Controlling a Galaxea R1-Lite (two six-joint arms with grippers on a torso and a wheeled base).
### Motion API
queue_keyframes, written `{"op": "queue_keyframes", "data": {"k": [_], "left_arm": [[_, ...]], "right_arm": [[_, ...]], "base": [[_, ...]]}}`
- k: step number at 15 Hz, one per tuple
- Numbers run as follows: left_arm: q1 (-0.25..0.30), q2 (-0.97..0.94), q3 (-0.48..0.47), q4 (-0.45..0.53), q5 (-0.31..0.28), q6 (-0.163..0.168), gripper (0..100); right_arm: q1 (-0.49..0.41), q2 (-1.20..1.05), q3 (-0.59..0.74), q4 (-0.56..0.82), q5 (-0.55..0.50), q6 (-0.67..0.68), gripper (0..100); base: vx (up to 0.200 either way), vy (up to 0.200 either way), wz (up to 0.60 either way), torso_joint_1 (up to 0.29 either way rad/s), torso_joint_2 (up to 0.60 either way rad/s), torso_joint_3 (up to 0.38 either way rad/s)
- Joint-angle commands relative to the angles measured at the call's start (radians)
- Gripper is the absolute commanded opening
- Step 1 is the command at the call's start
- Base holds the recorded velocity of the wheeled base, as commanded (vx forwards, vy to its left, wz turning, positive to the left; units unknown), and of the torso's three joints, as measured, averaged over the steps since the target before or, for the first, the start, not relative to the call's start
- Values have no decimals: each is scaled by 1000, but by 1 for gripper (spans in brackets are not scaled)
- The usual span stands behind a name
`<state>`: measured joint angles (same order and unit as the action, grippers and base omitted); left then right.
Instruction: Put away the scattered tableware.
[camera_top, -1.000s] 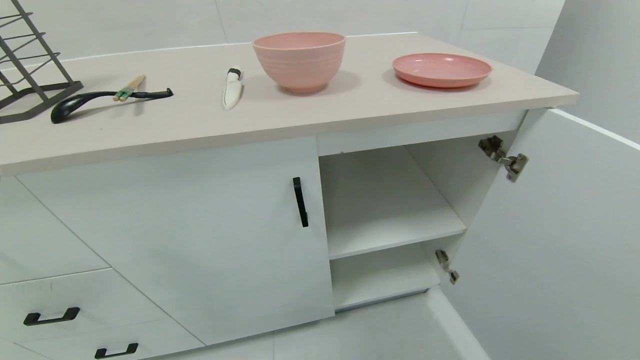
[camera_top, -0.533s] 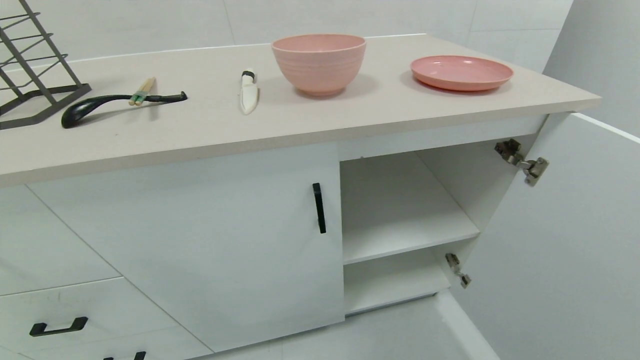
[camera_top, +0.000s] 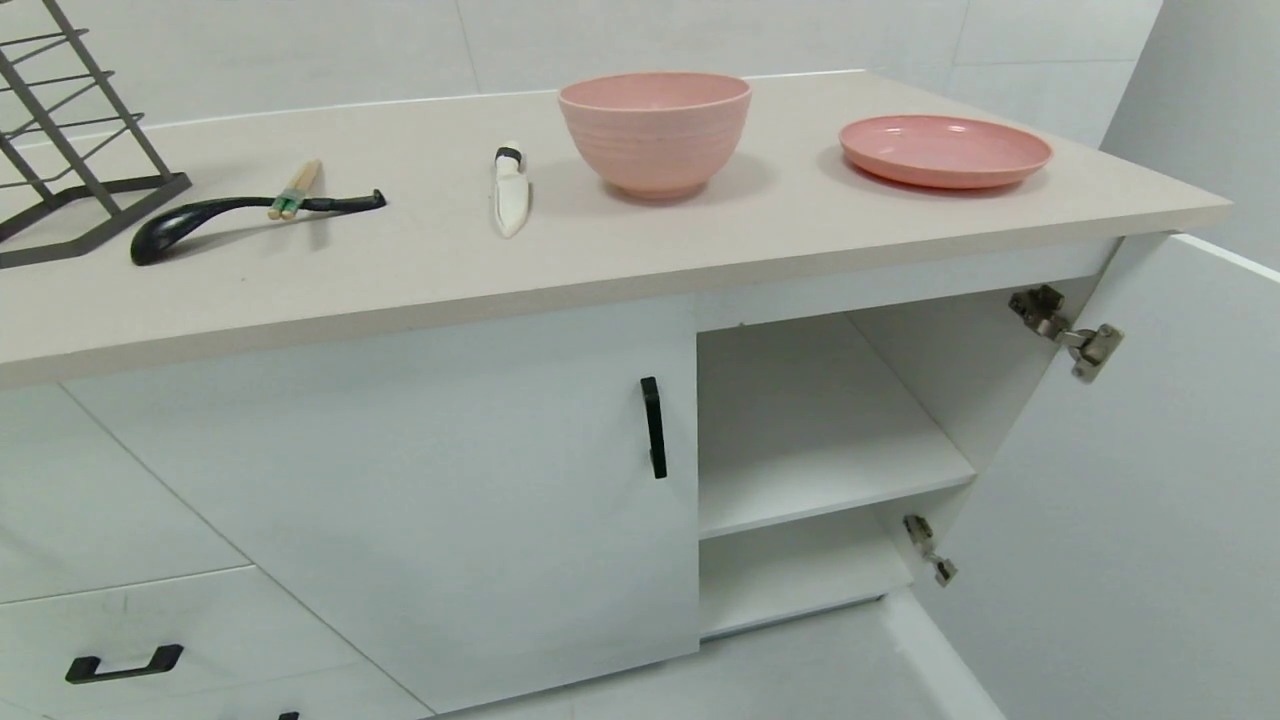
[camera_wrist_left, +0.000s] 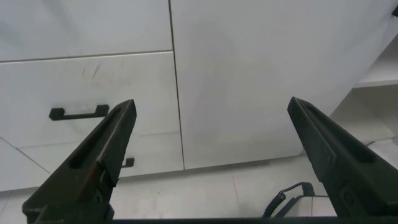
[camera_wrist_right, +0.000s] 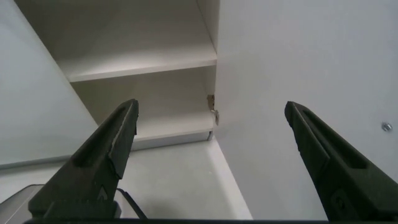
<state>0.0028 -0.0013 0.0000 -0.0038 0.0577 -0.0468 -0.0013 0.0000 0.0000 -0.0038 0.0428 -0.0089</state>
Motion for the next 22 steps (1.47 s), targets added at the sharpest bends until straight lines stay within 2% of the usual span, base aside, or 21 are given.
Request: {"op": "queue_keyframes", "data": {"k": [1,11,16,22], "left_arm": [[0,1,0,-1,1,-1,100],[2,1,0,-1,1,-1,100],[0,1,0,-1,1,-1,100],[0,1,0,-1,1,-2,100]], "right_arm": [[0,0,0,-1,0,-2,100],[0,0,0,-1,0,0,100],[0,0,0,-1,0,0,100],[0,0,0,-1,0,0,100]], "base": [[0,0,0,0,0,0],[0,0,0,7,-9,-3],[0,0,0,211,-134,-113],[0,0,0,226,-573,-202]]}}
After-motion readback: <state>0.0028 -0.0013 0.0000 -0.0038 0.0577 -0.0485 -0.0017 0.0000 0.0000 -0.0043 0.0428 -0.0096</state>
